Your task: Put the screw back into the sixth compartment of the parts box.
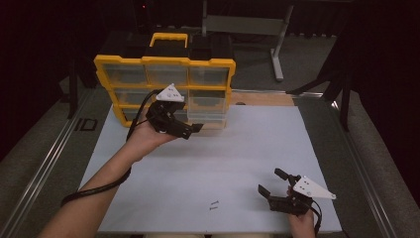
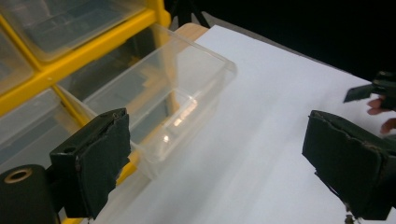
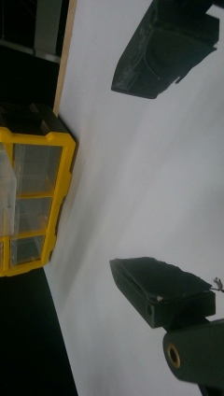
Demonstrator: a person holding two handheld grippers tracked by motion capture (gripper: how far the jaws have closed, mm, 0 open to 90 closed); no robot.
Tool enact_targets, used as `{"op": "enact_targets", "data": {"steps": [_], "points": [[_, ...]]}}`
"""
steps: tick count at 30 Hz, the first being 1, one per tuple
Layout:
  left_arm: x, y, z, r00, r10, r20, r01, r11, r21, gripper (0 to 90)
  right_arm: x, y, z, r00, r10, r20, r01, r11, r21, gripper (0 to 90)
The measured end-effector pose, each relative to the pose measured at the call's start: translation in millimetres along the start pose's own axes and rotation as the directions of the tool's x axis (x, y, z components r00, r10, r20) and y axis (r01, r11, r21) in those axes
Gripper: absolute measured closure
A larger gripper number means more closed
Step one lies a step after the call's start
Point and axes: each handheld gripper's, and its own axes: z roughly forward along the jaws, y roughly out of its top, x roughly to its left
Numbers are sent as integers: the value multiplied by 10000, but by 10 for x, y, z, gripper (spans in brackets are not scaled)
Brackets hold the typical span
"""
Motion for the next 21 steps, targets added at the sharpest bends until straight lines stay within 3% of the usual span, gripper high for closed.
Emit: {"op": "enact_targets", "data": {"steps": [7, 12, 21], "points": [[-154, -163, -8, 9996, 165, 244, -162, 9998, -116, 84, 0, 0, 2, 10000, -15, 0, 15, 10000, 8, 126], [-292, -291, 26, 9970, 365, 677, -353, 9992, -187, 98, -2, 0, -1, 10000, 11, 2, -11, 10000, -8, 126], [-599, -529, 197, 9850, 701, 1575, -700, 9975, -63, 150, 2, 0, -1, 10000, -10, -22, 10, 10000, 1, 126]]}}
